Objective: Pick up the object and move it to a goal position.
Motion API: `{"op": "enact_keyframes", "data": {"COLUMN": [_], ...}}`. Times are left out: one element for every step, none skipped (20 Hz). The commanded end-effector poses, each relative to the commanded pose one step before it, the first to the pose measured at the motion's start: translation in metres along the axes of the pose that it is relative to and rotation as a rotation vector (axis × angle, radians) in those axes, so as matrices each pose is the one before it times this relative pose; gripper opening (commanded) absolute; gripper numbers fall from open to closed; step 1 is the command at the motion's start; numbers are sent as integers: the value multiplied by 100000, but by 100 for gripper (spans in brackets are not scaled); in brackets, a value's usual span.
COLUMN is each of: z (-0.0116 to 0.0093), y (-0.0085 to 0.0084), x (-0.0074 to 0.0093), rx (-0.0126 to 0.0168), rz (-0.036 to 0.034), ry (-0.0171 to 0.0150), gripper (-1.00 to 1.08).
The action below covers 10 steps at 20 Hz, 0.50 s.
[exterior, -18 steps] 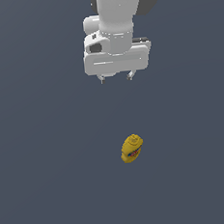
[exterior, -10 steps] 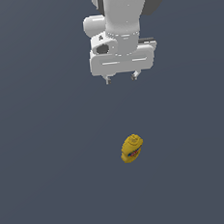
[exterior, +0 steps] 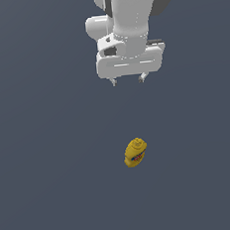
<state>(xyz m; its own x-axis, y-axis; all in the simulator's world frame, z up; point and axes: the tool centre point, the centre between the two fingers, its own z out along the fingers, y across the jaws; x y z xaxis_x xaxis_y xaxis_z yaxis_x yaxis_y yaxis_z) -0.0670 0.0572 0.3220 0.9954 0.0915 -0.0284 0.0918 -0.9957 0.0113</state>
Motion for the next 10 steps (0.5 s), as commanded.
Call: {"op": "enact_keyframes", "data": {"z": [83,41,47,53,60,69,77,85,94,104], "y": [-24,-4,3,-1,-6,-15,-20,-24,-30,-37], "x": [273,161,183,203,222,242,261,282,301,320], "rx": [108,56,60,65,73,80,85,89,93,97], "rz": [1664,987,1126,1247,1370,1493,1620,1753,1885,2014], "ry": [-5,21,28,31,30,28,29,31,33,34], "gripper": [100,100,100,100,100,100,100,100,100,100]}}
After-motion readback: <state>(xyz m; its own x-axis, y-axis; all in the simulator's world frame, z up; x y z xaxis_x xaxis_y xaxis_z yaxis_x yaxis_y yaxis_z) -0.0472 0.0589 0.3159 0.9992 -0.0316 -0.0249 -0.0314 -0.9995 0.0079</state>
